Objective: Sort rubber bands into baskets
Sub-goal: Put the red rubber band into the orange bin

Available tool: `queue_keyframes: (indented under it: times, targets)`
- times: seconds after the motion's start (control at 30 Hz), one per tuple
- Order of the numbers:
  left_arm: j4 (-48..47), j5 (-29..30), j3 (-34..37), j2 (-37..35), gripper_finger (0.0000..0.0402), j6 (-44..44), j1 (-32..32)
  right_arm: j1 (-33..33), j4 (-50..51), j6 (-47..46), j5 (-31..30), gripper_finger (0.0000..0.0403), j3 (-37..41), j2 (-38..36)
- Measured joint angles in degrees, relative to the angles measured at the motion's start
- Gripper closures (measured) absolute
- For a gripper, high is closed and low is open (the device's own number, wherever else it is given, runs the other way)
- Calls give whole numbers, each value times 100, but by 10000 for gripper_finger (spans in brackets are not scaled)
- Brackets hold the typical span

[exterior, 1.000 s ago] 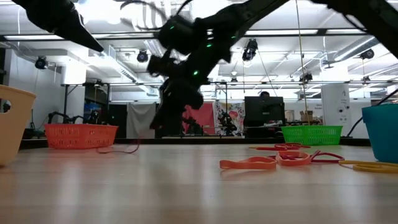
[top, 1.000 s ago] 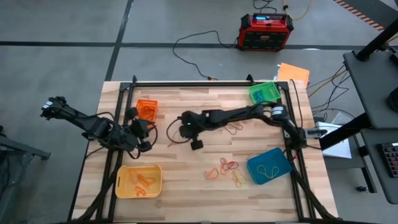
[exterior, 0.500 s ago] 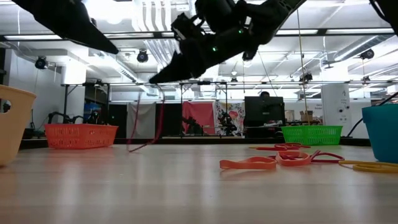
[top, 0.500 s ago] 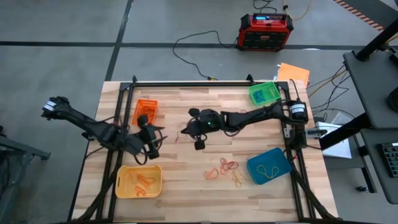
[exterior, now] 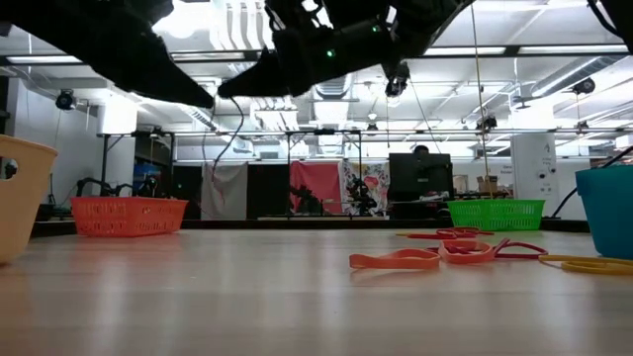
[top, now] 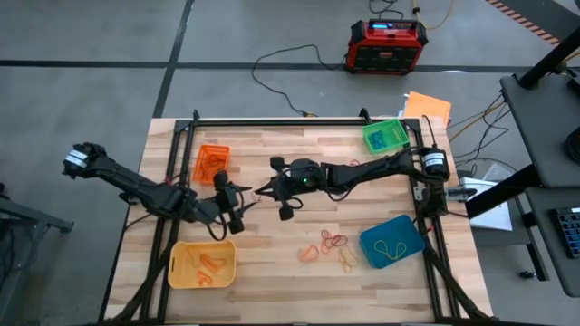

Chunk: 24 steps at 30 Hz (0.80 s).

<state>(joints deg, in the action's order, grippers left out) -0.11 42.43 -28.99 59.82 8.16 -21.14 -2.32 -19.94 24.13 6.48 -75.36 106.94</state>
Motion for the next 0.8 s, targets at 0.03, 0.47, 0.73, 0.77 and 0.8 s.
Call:
queue_keyframes:
  times: [0.03, 0.47, 0.73, 0.77, 0.8]
  targets:
    - [152, -7, 22, 65, 200, -102, 38, 6, 3, 55, 0, 394, -44, 0]
    - [335, -304, -56, 301, 335, -361, 202, -40, 60, 290, -6, 394, -237, 0]
    - [-889, -304, -712, 123, 400, -107, 202, -110, 39, -247, -7, 389, -237, 0]
    - [-1039, -304, -819, 121, 400, -105, 202, -112, 39, -254, -7, 385, -237, 0]
    - [-1227, -304, -933, 119, 401, -100, 202, -112, 39, -261, -7, 380, -235, 0]
